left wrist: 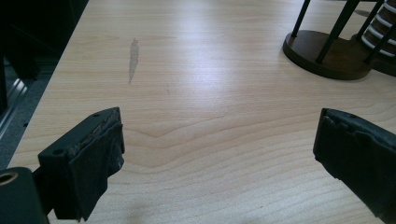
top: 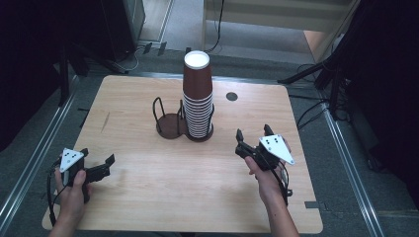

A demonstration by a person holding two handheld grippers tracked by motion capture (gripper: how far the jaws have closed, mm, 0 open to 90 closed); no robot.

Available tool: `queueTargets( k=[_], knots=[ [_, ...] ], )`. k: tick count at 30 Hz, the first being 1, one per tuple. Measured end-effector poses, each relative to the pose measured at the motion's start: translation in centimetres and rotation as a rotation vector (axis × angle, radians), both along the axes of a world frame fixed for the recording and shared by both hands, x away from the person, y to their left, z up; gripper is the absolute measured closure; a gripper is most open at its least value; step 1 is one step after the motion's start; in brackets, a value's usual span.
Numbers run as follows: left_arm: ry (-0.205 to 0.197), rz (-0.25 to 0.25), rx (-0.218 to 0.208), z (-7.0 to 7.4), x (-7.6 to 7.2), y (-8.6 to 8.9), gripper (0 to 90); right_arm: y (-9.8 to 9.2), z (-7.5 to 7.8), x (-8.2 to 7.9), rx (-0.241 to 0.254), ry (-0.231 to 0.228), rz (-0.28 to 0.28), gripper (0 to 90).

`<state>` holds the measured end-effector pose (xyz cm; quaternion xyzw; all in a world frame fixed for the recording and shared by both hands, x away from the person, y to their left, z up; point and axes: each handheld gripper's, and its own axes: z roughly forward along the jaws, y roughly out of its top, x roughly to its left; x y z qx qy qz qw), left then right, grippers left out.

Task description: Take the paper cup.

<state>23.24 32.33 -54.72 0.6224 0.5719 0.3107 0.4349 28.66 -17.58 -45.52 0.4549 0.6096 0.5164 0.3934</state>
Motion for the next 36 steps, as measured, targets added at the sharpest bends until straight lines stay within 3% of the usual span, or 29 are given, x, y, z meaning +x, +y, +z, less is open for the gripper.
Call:
queueTargets(
  k=[11, 36],
  knots=[
    [0.000, -0.004, 0.003, 0.0, 0.0, 0.0, 2.6, 2.0, 0.6, 0.7, -0.017, -0.005, 0.039, 12.5],
    [-0.001, -0.014, 0.010, 0.0, 0.1, -0.1, 2.6, 5.9, 1.6, 2.0, 0.000, -0.013, 0.104, 11.7]
  ],
)
